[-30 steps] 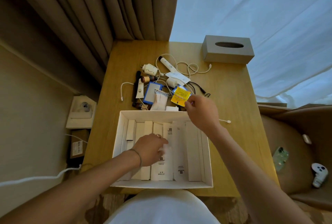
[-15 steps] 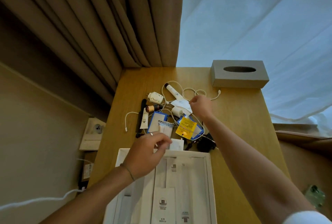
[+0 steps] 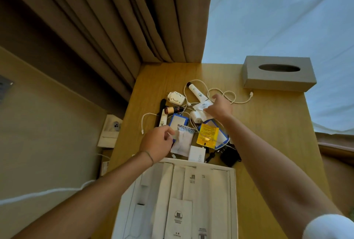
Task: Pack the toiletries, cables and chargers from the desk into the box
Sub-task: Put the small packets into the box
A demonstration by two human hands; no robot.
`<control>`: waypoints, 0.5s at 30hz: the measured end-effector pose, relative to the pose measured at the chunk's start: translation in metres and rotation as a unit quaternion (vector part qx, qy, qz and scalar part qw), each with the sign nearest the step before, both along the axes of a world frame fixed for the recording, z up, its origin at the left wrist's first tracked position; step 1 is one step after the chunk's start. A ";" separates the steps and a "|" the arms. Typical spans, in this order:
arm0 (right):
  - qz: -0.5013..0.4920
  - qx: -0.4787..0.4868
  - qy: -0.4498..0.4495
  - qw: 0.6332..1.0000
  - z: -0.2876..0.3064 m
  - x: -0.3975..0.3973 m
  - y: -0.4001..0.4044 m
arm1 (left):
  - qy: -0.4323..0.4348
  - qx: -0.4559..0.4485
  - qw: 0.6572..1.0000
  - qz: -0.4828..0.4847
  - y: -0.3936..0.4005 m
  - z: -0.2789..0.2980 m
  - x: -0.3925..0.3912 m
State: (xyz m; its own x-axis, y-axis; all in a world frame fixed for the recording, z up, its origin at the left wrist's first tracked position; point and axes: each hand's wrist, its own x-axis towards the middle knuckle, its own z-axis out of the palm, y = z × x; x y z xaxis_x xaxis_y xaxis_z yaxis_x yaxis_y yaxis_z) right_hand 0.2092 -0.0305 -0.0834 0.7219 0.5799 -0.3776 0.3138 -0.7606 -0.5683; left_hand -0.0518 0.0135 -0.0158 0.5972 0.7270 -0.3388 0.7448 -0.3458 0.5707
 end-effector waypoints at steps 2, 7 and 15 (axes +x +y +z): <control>-0.011 0.035 -0.001 0.999 0.006 0.000 -0.001 | 0.028 0.002 1.000 0.005 0.004 -0.006 0.006; -0.027 0.103 -0.022 0.994 0.040 -0.004 -0.011 | 0.081 0.000 0.997 0.019 0.010 -0.018 0.028; -0.107 0.267 0.176 0.941 0.098 -0.051 -0.057 | 0.139 0.043 0.989 0.010 0.017 -0.033 0.053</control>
